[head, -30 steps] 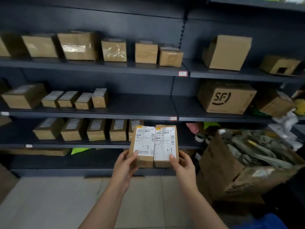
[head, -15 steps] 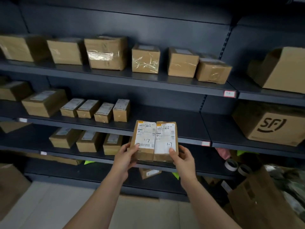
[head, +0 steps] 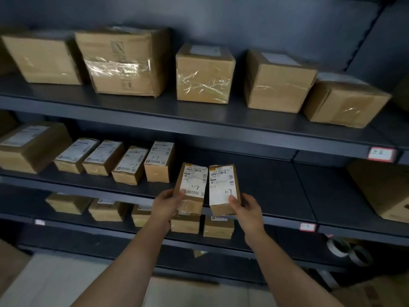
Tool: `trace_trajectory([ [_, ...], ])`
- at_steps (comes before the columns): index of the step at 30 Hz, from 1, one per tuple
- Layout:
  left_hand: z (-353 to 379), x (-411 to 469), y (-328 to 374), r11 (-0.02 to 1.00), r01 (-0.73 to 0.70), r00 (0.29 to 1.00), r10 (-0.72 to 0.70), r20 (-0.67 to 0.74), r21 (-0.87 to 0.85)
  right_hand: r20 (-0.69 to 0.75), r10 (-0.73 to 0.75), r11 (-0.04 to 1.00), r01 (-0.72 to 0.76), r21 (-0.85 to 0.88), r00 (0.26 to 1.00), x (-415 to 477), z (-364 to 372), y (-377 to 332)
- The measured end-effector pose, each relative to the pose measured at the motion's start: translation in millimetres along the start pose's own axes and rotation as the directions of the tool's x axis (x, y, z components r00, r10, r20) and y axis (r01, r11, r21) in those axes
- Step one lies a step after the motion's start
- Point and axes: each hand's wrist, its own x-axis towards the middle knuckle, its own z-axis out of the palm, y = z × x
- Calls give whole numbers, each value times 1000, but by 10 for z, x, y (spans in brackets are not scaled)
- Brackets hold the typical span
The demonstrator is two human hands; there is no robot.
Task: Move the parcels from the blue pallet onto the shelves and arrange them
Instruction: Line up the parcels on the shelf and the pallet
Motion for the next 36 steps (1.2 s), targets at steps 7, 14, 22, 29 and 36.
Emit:
trace_trajectory([
  [7,186,883,-7,990,36,999,-40,27,134,-89,74,994,-80,-70,993,744,229,174],
  [14,390,1285,-18,859,-93,994,107,1,503,-166,48,970,-86,-229,985,1152,322,273],
  [22,527,1224,-107,598,-244,953,293,75,764,-61,-159,813,95,-574,985,1236,392,312],
  [29,559,1411,-20,557,-242,963,238,127,794,-24,-136,732,84,-676,990,1338,442,243],
  [36,550,1322,5,355,-315,933,285,219,880,-4,-116,632,71,-772,993,1231,367,120],
])
